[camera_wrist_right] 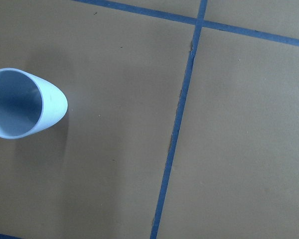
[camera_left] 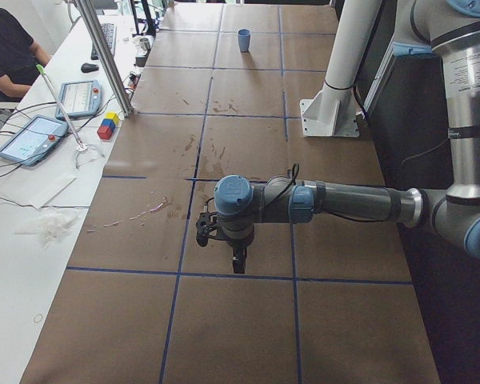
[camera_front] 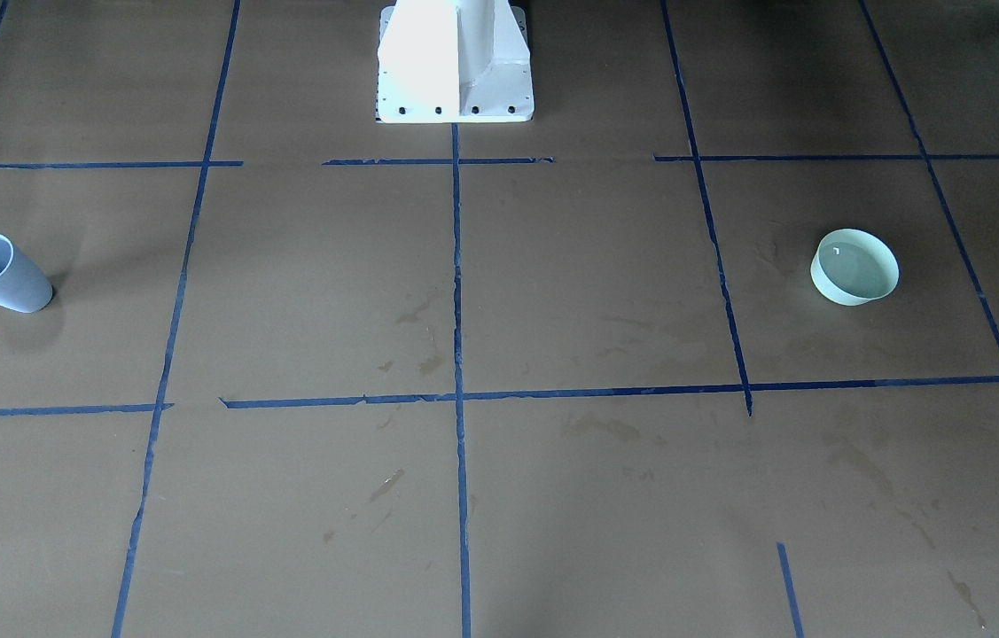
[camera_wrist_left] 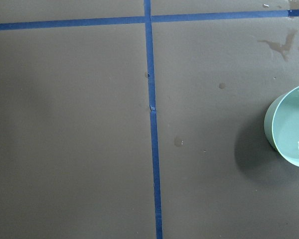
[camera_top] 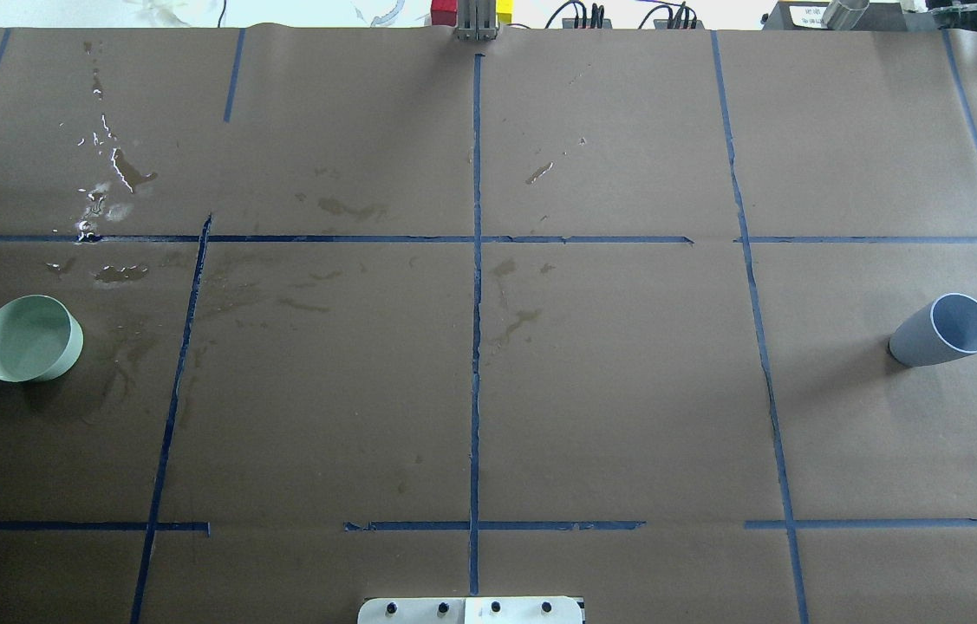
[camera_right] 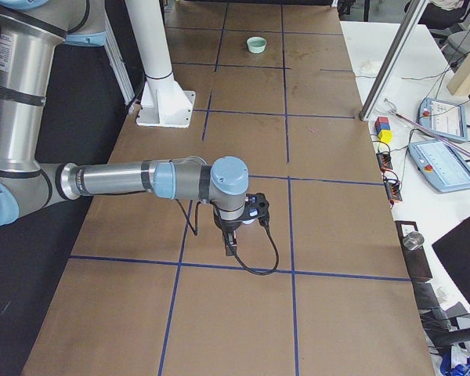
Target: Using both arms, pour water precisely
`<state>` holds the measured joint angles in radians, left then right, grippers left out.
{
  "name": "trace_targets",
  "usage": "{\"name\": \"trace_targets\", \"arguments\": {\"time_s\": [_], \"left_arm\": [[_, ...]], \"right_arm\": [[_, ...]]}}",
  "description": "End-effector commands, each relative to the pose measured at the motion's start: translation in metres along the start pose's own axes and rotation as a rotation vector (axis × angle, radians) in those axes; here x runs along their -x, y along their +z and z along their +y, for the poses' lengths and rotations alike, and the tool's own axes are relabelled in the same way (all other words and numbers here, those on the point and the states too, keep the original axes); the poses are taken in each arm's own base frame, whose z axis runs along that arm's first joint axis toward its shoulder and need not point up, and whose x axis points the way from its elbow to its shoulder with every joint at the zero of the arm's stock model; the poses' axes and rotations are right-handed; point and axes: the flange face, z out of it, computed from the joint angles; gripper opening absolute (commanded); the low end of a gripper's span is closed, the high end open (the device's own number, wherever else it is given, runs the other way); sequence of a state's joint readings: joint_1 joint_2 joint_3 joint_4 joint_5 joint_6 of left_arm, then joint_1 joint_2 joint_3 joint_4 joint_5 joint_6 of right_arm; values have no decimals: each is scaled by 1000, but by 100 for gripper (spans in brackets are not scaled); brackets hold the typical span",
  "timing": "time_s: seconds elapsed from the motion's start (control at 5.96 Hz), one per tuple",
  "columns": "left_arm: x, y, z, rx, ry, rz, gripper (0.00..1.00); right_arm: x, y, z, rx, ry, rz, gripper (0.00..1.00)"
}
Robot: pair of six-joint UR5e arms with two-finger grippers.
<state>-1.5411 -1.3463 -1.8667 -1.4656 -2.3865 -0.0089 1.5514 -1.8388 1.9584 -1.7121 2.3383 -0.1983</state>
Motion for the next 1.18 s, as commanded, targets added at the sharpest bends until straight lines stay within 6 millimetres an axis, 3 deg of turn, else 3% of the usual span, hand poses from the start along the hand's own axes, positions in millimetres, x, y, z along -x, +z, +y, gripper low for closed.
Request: {"name": "trace_targets", "arguments": {"time_s": [0.0,0.5,0.67,1.01], "left_arm": [[1,0,2,-2,-26,-6,100],[-4,-5,9,-6,64,-6,100],[4,4,15,13,35,-3,100],[-1,-1,14,4,44,2,100]], "right_arm": [[3,-3,-1,-5,-7,0,100],[9,-7,6,-12,-8,-11,100],[7,-4,6,-6,0,-12,100],[6,-3,6,-6,3,-14,100]]}}
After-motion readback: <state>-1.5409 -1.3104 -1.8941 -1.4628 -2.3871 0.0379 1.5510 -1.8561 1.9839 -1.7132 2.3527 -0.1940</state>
